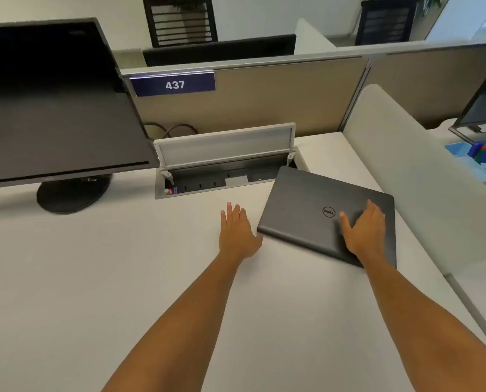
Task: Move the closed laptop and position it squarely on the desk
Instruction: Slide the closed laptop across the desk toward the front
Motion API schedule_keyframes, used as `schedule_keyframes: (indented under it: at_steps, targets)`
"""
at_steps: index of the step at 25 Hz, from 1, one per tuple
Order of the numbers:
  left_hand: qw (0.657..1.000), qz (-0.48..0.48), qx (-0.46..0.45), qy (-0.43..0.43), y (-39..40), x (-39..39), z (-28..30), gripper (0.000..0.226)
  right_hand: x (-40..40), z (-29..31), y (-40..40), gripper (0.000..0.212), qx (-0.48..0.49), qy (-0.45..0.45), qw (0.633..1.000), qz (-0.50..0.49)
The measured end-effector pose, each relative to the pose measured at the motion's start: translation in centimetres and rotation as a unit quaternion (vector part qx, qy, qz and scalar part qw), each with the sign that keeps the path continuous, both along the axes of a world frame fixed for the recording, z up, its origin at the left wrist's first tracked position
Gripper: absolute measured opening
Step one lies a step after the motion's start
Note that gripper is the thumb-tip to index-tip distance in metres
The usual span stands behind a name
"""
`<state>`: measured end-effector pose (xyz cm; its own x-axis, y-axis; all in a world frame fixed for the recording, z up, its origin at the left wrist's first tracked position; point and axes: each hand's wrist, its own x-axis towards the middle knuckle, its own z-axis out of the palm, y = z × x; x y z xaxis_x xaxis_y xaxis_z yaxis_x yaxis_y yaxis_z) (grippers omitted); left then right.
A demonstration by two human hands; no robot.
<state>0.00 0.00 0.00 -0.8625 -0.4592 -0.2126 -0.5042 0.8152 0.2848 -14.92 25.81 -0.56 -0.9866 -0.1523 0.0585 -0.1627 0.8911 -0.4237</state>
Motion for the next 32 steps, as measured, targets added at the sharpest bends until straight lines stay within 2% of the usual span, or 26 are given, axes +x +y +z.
schedule_keyframes:
  at_steps: [5, 8, 11, 15, 18, 25, 30, 32]
  targets:
    - [0.986, 0.033, 0.158, 0.041, 1.6, -2.7, 0.2, 0.064, -1.0, -0.4, 1.8, 0.085, -0.011, -0.023, 0.987, -0.159]
    - [0.973, 0.058, 0.222, 0.015, 2.7, -4.6, 0.7, 0.065, -0.8, -1.0, 1.8, 0.087, -0.038, -0.043, 0.975, -0.214]
    - [0.969, 0.095, 0.229, -0.013, 2.6, -6.5, 1.0, 0.065, -1.5, -1.2, 1.9, 0.087, -0.046, -0.054, 0.968, -0.242]
    - [0.962, 0.124, 0.242, -0.034, 2.3, -8.2, 1.3, 0.063, -2.2, -0.8, 1.7, 0.084, -0.012, -0.066, 0.96, -0.274]
    - [0.952, 0.158, 0.26, -0.039, 2.8, -9.3, 1.4, 0.058, -3.4, -0.3, 1.4, 0.089, -0.013, -0.104, 0.945, -0.31]
    - [0.904, 0.293, 0.311, -0.017, 3.6, -11.0, 2.1, 0.046, -6.2, 0.5, 1.9, 0.1, -0.064, -0.174, 0.905, -0.382]
    - [0.846, 0.34, 0.41, 0.019, 2.4, -11.1, 2.1, 0.033, -6.2, 0.7, 2.2, 0.102, -0.062, -0.182, 0.91, -0.368]
    - [0.835, 0.351, 0.423, 0.027, 2.2, -10.7, 1.8, 0.028, -5.9, 0.6, 2.1, 0.103, -0.055, -0.175, 0.914, -0.363]
